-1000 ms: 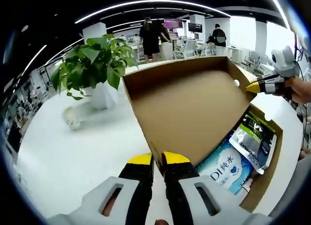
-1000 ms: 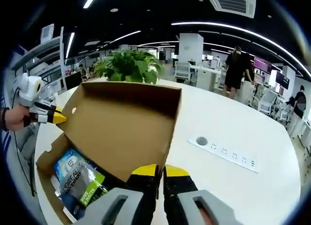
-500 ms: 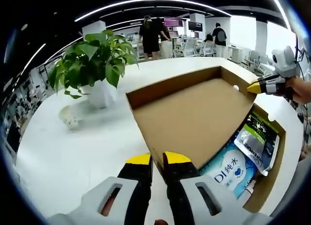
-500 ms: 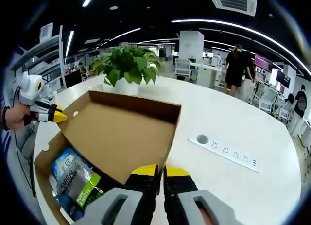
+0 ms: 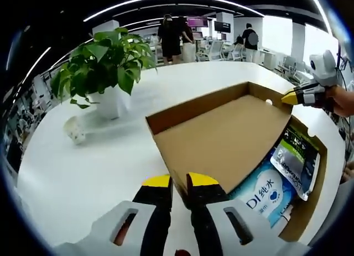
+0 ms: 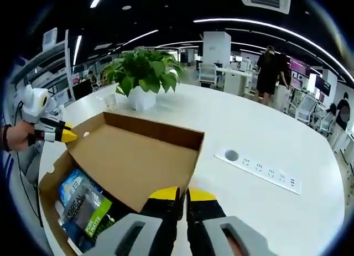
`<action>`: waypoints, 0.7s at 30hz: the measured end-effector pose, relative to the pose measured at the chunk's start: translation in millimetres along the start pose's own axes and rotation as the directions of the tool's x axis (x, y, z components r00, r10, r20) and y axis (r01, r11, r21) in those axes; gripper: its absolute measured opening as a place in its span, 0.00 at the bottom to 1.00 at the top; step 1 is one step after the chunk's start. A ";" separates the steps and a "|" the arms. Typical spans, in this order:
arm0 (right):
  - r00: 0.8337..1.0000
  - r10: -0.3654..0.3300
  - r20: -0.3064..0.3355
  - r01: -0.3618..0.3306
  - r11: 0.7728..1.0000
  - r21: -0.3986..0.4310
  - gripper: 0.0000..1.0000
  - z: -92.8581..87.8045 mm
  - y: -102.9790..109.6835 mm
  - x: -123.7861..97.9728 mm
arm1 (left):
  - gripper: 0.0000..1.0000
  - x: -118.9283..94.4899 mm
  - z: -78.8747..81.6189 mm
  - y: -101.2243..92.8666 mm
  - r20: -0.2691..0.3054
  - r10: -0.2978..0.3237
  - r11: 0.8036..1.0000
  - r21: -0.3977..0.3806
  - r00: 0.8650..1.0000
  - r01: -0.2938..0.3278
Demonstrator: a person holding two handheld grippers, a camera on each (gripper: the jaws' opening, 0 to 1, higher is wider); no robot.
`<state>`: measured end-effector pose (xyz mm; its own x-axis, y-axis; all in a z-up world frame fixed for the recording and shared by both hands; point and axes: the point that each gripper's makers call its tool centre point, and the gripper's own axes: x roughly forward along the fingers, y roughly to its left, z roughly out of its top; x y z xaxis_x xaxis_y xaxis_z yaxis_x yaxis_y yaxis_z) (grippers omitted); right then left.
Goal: Operate the shoe box by opening the lid, removing the specified soft item, and placing it in the target area until the item is outside and the box remains undamaged.
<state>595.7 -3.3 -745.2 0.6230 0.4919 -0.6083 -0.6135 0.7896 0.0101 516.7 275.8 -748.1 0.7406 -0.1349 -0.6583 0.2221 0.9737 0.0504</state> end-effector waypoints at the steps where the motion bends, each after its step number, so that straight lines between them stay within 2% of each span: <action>1: 1.000 0.001 -0.002 -0.001 1.000 -0.001 0.00 -0.1 0.1 0.2 | 0.09 0.6 -0.4 0.0 -0.002 -0.001 1.000 -0.004 1.000 0.001; 21: 0.999 0.000 -0.035 0.001 1.000 0.024 0.00 -5.0 0.6 5.9 | 0.11 7.8 -7.8 -1.1 -0.033 -0.009 0.999 -0.032 0.999 0.008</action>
<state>596.5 -1.8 -752.7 0.6054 0.4788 -0.6358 -0.6011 0.7986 0.0290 517.3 275.2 -759.1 0.7171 -0.1376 -0.6832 0.2074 0.9780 0.0207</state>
